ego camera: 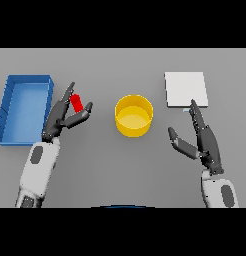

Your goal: Pick up the red beaker and tilt it to pour out 1 green nut into yellow bowl. Pick up the yellow bowl and place it on the metallic measuring scale.

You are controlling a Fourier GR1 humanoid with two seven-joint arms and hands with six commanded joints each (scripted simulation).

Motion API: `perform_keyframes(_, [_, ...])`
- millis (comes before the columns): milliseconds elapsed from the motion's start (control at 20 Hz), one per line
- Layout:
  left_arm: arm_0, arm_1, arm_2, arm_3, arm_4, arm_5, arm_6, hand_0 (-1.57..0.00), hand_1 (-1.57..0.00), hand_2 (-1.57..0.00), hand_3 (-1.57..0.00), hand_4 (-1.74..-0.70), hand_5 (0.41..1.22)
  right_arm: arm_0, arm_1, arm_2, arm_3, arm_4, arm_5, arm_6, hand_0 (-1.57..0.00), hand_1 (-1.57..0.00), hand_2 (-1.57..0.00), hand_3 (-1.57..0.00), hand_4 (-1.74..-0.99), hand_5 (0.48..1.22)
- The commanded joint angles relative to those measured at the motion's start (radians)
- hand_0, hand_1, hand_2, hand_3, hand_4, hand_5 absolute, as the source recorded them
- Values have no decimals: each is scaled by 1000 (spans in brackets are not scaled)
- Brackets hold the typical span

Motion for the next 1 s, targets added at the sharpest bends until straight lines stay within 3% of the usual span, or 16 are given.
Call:
perform_keyframes(0, [-12, -6, 2, 13, -1, 5, 1, 1, 1, 1, 1, -1199, 669, 8, -3, -1, -1, 3, -1, -1, 1, 1, 1, 1, -1234, 635])
perform_keyframes(100, [-43, -11, 15, 70, -5, 20, -9, 1, 1, 1, 1, -1207, 673, 11, -5, -5, 6, 2, -2, -2, 1, 1, 1, 1, -1240, 639])
perform_keyframes(300, [-80, -29, 57, 149, 35, 18, -112, 1, 1, 1, 1, -1270, 700, 6, -3, -7, -8, 1, -8, 6, 1, 1, 1, 1, -1244, 643])
perform_keyframes(450, [-113, -54, 85, 214, 56, 32, -151, -4, -7, -54, -37, -1328, 738, 10, -11, -13, -17, -9, -2, 9, 1, 1, 1, 1, -1244, 644])
perform_keyframes(550, [-125, -63, 101, 238, 66, 42, -182, -207, -230, -287, -254, -1401, 787, 5, -5, -12, -7, -4, -8, 13, 1, 1, 1, 1, -1240, 645])
perform_keyframes(650, [-148, -74, 106, 266, 47, 92, -177, -551, -588, -662, -728, -1471, 943, 3, -7, -13, -2, 0, -9, 12, 1, 1, 1, 1, -1237, 648])
perform_keyframes(700, [-163, -73, 100, 281, 22, 119, -168, -755, -783, -844, -884, -1519, 999, 9, -5, -13, -3, -5, -6, 5, 1, 1, 1, 1, -1239, 648])
perform_keyframes(800, [-159, -73, 71, 270, -17, 134, -171, -1049, -1067, -1106, -1058, -1589, 1079, 8, -13, -19, -10, -8, -6, 16, 1, 1, 1, 1, -1239, 648])
perform_keyframes(900, [-166, -72, 70, 290, -12, 129, -212, -1237, -1248, -1273, -1154, -1636, 1130, 7, -11, -17, -13, -13, -1, 3, 1, 1, 1, 1, -1242, 650])
perform_keyframes(950, [-155, -77, 61, 273, -15, 132, -205, -1304, -1313, -1333, -1237, -1597, 1148, 4, -6, -17, -11, -23, 4, 11, 1, 1, 1, 1, -1250, 647])
